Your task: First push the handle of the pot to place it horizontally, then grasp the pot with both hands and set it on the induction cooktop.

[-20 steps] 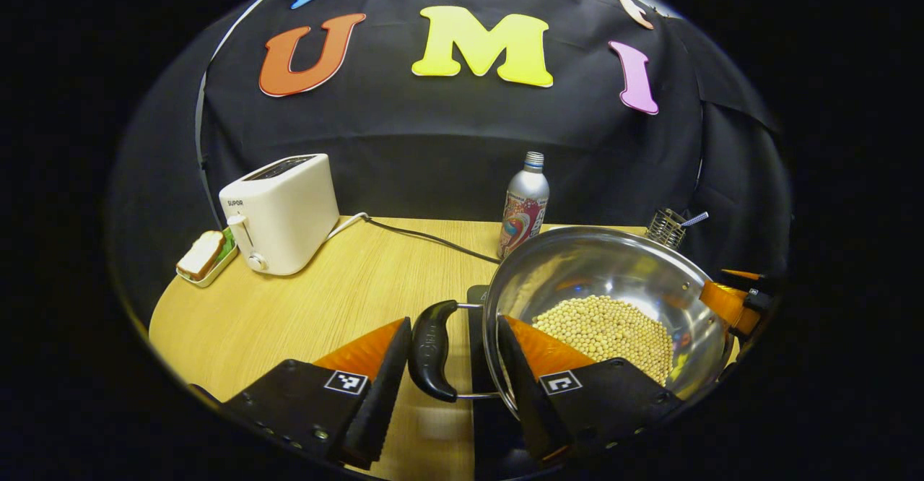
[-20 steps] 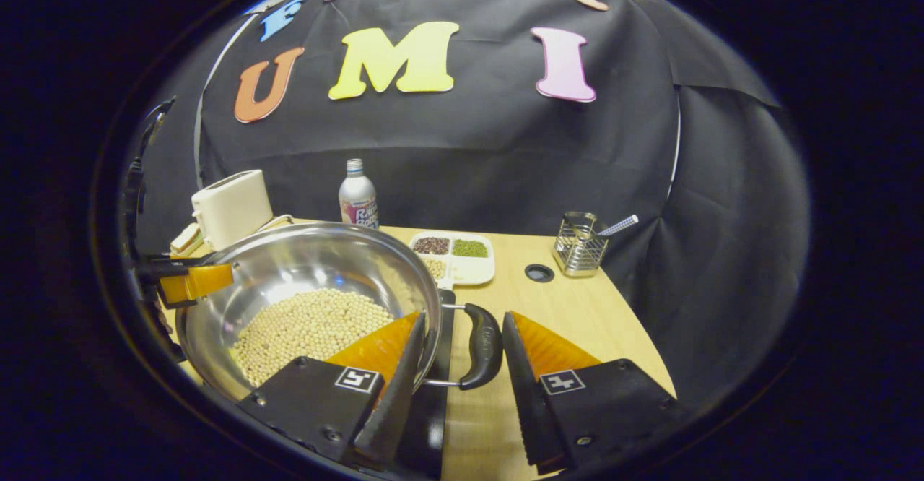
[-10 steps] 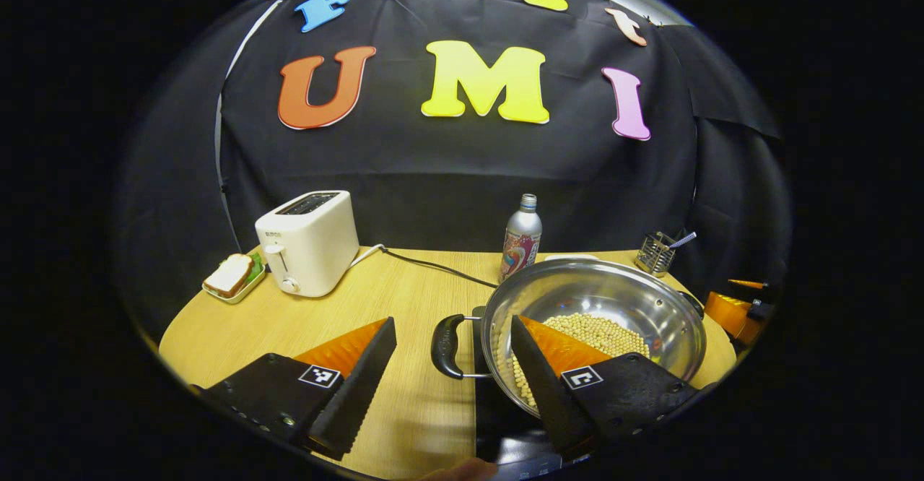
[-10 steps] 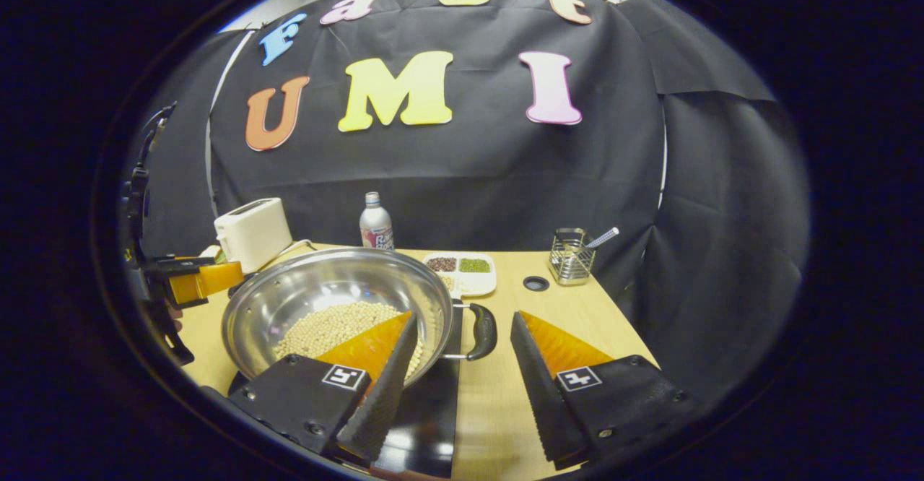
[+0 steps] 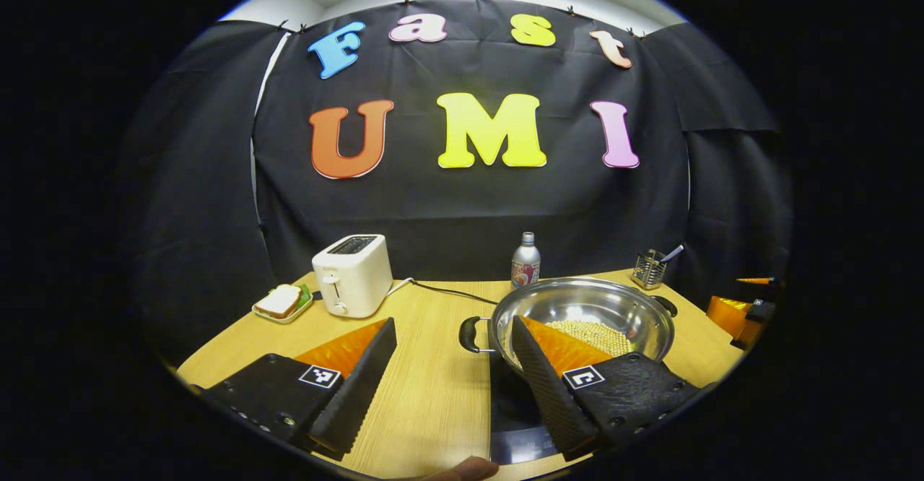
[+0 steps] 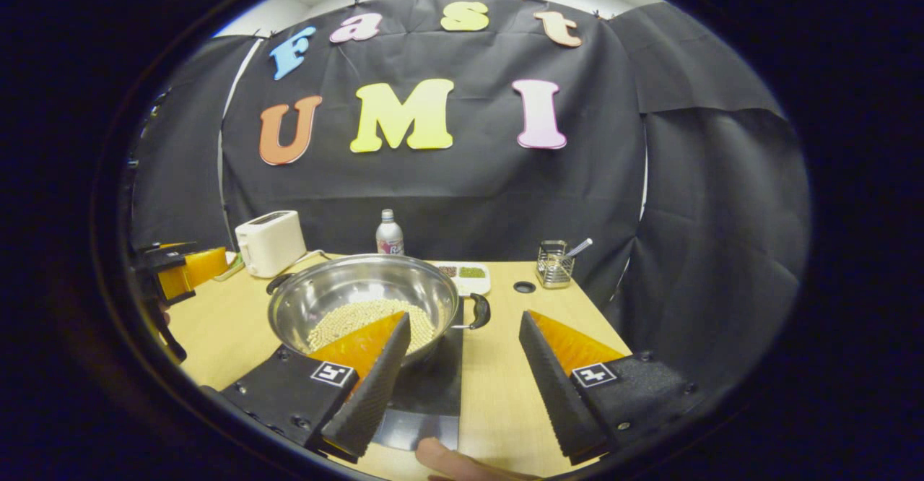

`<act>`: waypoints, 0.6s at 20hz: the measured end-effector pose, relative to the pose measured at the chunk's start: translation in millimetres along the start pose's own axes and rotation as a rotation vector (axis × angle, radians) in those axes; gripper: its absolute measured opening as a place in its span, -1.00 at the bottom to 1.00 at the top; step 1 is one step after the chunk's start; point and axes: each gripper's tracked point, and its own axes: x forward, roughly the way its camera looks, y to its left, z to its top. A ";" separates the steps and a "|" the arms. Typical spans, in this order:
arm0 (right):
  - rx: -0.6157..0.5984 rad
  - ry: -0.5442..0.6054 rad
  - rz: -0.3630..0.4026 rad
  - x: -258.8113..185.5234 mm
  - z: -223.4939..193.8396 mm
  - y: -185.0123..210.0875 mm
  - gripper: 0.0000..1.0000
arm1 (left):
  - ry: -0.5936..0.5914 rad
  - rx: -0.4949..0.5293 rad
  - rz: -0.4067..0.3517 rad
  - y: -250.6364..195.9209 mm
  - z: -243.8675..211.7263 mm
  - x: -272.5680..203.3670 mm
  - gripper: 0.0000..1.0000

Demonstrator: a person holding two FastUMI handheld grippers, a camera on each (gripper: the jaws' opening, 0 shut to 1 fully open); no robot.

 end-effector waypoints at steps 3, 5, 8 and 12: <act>-0.008 -0.069 0.008 -26.3 7.3 2.4 0.90 | -0.067 0.006 -0.002 -2.0 3.7 -27.8 0.91; -0.001 -0.131 0.013 -47.9 16.1 1.9 0.90 | -0.107 0.003 -0.005 -6.6 8.2 -48.6 0.91; -0.004 -0.198 -0.013 -77.3 26.7 -2.7 0.89 | -0.170 -0.021 0.000 -5.6 12.5 -79.4 0.92; -0.022 -0.293 -0.029 -126.7 49.7 0.5 0.90 | -0.153 -0.020 0.048 14.4 15.7 -120.6 0.92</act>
